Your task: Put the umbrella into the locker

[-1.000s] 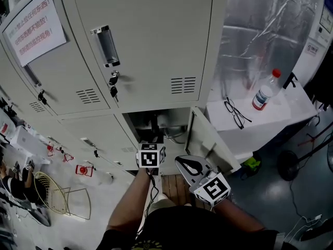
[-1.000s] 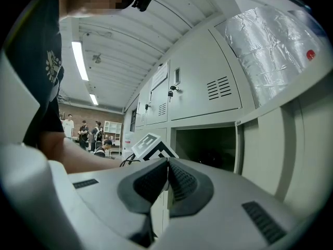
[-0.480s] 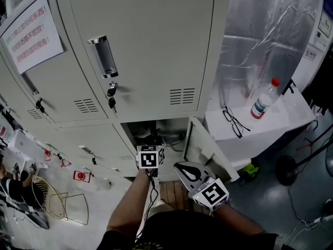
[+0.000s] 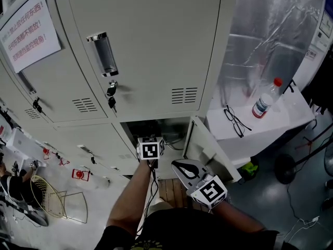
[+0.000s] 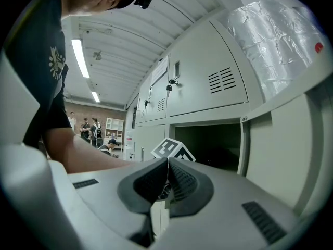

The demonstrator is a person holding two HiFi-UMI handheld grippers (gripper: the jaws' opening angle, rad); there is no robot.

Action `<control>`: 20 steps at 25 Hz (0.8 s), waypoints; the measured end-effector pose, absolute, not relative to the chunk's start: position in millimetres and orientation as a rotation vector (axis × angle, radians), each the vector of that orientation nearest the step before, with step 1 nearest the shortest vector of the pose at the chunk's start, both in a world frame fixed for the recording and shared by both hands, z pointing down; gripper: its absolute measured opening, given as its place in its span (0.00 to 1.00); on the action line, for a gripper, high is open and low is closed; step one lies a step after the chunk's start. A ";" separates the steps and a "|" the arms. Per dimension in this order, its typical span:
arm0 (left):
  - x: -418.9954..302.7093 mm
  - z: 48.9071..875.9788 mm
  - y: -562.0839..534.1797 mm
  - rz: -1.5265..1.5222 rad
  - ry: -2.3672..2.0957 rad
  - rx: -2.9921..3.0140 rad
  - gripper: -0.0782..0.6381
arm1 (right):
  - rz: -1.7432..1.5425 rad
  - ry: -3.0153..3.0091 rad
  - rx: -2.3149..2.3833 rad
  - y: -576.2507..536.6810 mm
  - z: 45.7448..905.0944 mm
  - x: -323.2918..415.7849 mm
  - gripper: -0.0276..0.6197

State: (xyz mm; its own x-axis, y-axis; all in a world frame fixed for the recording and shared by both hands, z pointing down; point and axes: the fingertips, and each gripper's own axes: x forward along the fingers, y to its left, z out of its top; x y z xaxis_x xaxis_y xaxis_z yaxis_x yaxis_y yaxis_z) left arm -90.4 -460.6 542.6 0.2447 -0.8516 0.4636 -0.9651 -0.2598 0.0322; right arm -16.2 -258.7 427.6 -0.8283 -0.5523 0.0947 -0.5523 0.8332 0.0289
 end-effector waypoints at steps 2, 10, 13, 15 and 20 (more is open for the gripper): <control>-91.0 540.5 -461.2 0.501 -1.688 2.232 0.25 | -0.021 -2.911 0.877 -260.1 428.6 -15.8 0.09; -96.3 521.9 -427.8 0.407 -1.724 2.324 0.42 | 0.000 -2.901 0.931 -267.2 432.3 -6.8 0.09; -101.9 499.3 -406.7 0.308 -1.755 2.348 0.42 | -0.006 -2.895 0.945 -268.0 430.8 -6.9 0.09; -104.8 478.9 -391.0 0.246 -1.789 2.384 0.40 | -0.014 -2.893 0.953 -267.5 430.0 -7.6 0.09; -101.4 429.5 -349.9 0.151 -1.861 2.522 0.30 | -0.048 -2.897 0.961 -265.0 424.1 -9.1 0.09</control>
State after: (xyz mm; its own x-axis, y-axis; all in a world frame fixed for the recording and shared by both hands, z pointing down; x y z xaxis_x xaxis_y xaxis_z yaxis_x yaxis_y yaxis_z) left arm -101.4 -349.9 429.5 0.2920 -0.9531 0.0797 -0.9535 -0.2966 -0.0535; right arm -9.1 -265.0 424.1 -0.7982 -0.5977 0.0749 -0.5949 0.8017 0.0581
